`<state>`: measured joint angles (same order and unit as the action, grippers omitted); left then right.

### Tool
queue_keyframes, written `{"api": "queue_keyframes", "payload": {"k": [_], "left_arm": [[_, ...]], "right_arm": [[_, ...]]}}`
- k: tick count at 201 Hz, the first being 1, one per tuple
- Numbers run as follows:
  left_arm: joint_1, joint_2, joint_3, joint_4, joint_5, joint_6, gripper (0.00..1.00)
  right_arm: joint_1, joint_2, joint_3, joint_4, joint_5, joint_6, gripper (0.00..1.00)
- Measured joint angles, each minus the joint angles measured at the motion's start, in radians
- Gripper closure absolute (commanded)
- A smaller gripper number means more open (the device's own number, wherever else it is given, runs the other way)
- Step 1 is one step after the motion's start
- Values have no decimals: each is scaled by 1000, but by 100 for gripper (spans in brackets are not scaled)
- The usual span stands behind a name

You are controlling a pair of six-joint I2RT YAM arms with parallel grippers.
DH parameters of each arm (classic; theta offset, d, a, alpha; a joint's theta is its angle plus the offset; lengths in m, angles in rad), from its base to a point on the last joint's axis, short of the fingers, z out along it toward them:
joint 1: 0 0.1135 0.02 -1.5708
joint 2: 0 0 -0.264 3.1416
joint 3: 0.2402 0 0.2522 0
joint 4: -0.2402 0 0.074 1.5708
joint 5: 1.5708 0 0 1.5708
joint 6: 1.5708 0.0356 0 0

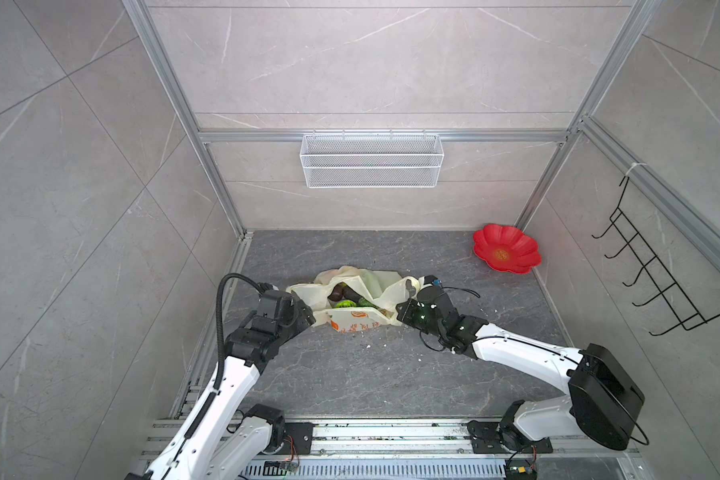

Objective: Take the fake fruits out of the plastic bag

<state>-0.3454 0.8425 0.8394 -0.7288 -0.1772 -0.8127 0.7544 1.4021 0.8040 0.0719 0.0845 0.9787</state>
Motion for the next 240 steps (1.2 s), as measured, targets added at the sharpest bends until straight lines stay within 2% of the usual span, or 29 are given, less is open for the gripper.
{"api": "queue_keyframes", "payload": {"k": [31,67,91,117,134,178,200,240], "left_arm": [[-56,-77,64,-165,-141,-43,20],[-117,-110,164,-260,-172,-47,28],[-258,-72,270,-264,-187,-24,32],[-422,31,344,-249,-231,3,30],[-473,122,371,-232,-238,27,30],[-465,414,428,-210,-288,65,21],[-402,528,460,-216,-337,73,15],[-286,633,462,-201,-373,103,6]], "right_arm": [[0,0,11,-23,29,-24,100],[0,0,48,-53,55,-50,100],[0,0,59,-60,62,-59,100],[0,0,60,-64,67,-60,100],[0,0,61,-72,70,-60,100],[0,0,61,-84,76,-64,100],[0,-3,61,-89,77,-67,100],[0,-19,60,-98,77,-67,100]]}}
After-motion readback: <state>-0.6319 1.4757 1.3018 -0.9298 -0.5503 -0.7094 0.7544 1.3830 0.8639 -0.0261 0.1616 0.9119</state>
